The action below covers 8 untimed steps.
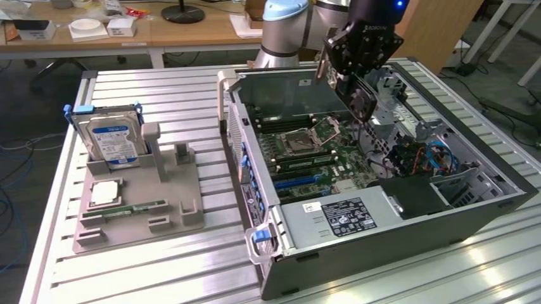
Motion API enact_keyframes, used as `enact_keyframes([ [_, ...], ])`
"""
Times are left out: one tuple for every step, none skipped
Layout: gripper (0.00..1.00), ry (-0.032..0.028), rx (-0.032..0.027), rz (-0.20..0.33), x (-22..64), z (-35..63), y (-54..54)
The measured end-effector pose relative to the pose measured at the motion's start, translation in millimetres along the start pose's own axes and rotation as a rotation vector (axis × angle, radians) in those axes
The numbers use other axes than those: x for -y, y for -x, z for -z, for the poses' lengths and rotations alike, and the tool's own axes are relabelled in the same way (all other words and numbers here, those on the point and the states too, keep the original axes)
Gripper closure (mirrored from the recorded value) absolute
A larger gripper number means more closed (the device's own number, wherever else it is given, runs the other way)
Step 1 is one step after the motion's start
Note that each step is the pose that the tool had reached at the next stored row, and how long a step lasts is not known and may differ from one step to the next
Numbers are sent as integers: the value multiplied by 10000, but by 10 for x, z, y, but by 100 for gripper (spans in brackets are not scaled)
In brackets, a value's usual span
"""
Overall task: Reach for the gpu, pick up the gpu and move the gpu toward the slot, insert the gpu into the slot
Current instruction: 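Insert the gpu into the slot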
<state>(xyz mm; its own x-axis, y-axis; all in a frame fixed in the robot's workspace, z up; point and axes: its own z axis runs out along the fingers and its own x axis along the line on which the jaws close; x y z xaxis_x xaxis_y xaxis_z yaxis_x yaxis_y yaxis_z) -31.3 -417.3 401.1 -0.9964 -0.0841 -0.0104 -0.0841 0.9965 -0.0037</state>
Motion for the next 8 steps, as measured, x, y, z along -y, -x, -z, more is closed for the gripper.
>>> enact_keyframes([
  [73, 2, 0, 163, 0, 0, 0],
  [73, 3, 1, 344, 0, 0, 0],
  [73, 5, 1, 534, 0, 0, 0],
  [73, 7, 2, 713, 0, -1, 0],
  [73, 9, 3, 894, 0, -1, 0],
  [73, 10, 3, 1072, 0, -2, 0],
  [73, 12, 4, 1243, 0, -2, 0],
  [73, 13, 4, 1400, 0, -2, 0],
])
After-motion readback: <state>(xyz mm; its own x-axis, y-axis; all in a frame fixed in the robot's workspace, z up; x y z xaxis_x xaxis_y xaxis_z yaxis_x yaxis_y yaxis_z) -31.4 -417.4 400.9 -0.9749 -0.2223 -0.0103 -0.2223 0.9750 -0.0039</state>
